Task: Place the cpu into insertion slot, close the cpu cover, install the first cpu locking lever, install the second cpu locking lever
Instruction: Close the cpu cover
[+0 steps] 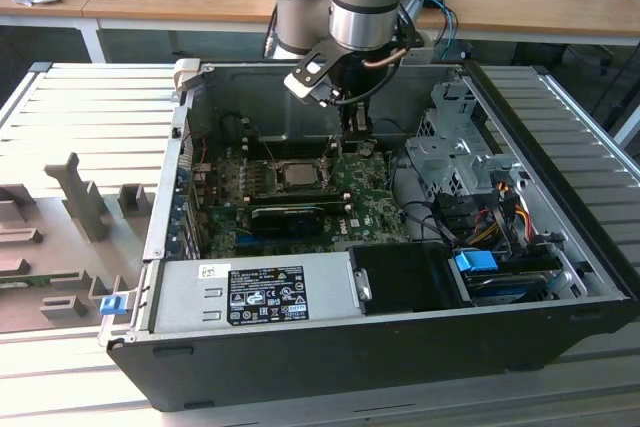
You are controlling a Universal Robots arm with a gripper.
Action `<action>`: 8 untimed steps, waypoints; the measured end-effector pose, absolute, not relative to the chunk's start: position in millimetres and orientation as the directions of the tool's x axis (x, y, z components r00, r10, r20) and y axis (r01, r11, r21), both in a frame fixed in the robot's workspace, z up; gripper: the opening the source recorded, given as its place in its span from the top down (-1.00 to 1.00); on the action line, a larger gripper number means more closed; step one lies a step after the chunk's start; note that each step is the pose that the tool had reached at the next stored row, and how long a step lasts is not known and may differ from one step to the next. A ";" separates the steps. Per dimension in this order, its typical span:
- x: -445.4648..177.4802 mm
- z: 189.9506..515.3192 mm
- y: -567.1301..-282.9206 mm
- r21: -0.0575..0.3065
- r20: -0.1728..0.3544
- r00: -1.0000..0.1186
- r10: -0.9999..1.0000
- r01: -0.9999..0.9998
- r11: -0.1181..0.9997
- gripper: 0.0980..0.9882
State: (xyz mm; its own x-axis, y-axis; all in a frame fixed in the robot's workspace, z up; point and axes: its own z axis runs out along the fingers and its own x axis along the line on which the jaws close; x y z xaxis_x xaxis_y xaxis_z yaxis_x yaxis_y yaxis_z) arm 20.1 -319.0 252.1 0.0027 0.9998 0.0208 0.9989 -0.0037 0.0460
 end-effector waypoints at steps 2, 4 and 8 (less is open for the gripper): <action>12.1 252.1 -319.0 0.046 0.021 0.003 1.000 0.999 -0.004 0.98; 6.7 252.1 -319.0 0.046 0.021 0.003 1.000 0.999 -0.004 0.98; -8.2 252.0 -319.0 0.046 0.021 0.003 1.000 0.999 -0.004 0.98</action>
State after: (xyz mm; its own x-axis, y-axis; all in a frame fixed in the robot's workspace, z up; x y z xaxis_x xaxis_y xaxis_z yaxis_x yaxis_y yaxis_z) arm -8.2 -319.0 252.0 0.0027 0.9998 0.0208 0.9989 -0.0037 0.0460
